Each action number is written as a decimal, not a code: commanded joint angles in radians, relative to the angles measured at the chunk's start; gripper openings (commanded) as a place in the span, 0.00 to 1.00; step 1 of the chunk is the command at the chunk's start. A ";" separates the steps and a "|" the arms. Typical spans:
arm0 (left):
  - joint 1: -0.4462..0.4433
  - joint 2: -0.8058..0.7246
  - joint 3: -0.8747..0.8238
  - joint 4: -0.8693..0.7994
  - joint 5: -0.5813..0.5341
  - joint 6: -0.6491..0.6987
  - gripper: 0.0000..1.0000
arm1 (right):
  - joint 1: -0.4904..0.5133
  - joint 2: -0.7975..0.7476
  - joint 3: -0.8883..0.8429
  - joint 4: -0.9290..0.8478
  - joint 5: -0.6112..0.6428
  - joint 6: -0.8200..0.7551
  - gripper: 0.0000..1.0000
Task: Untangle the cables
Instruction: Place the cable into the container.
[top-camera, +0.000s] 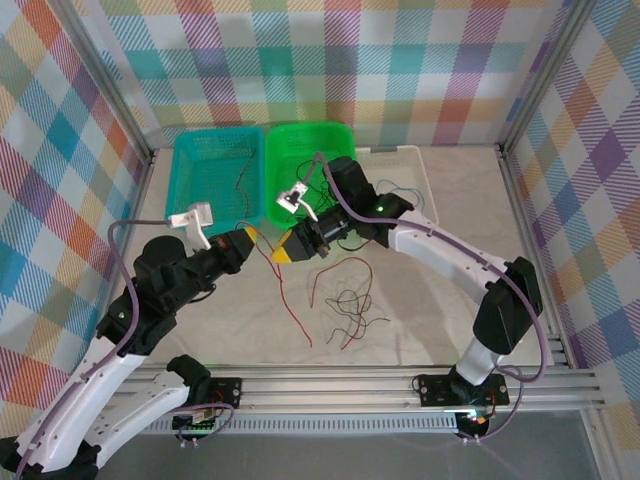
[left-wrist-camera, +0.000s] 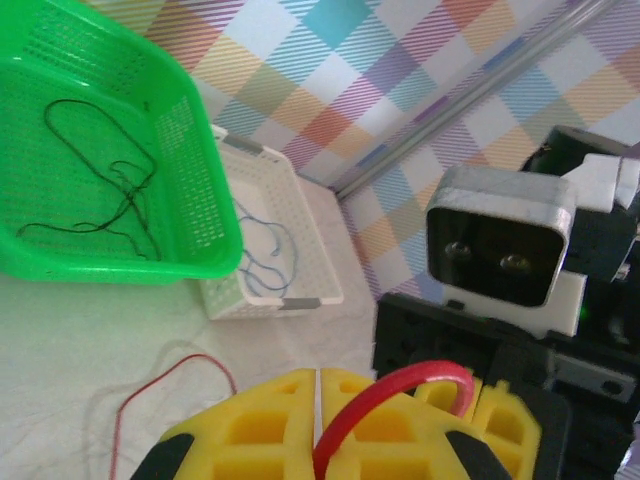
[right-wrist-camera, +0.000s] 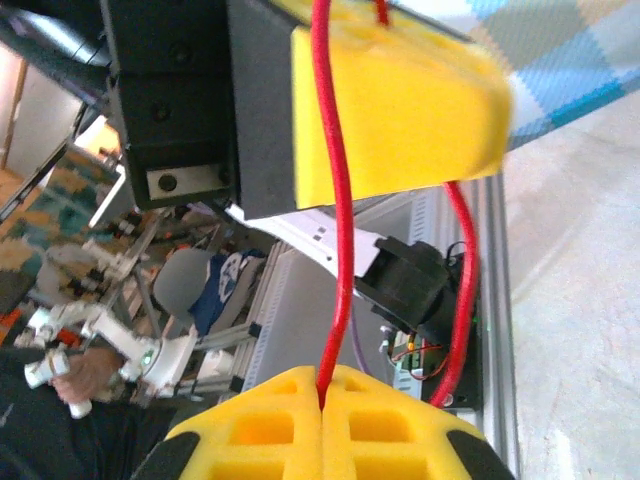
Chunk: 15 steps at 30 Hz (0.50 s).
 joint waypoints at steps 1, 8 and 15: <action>0.034 0.014 -0.004 -0.052 -0.142 0.039 0.00 | -0.047 -0.084 -0.059 0.045 0.073 0.034 0.17; 0.195 0.149 0.052 -0.092 -0.190 0.035 0.00 | -0.113 -0.254 -0.207 0.047 0.250 0.025 0.58; 0.389 0.365 0.230 -0.133 -0.218 0.067 0.00 | -0.117 -0.429 -0.353 -0.072 0.486 -0.027 0.64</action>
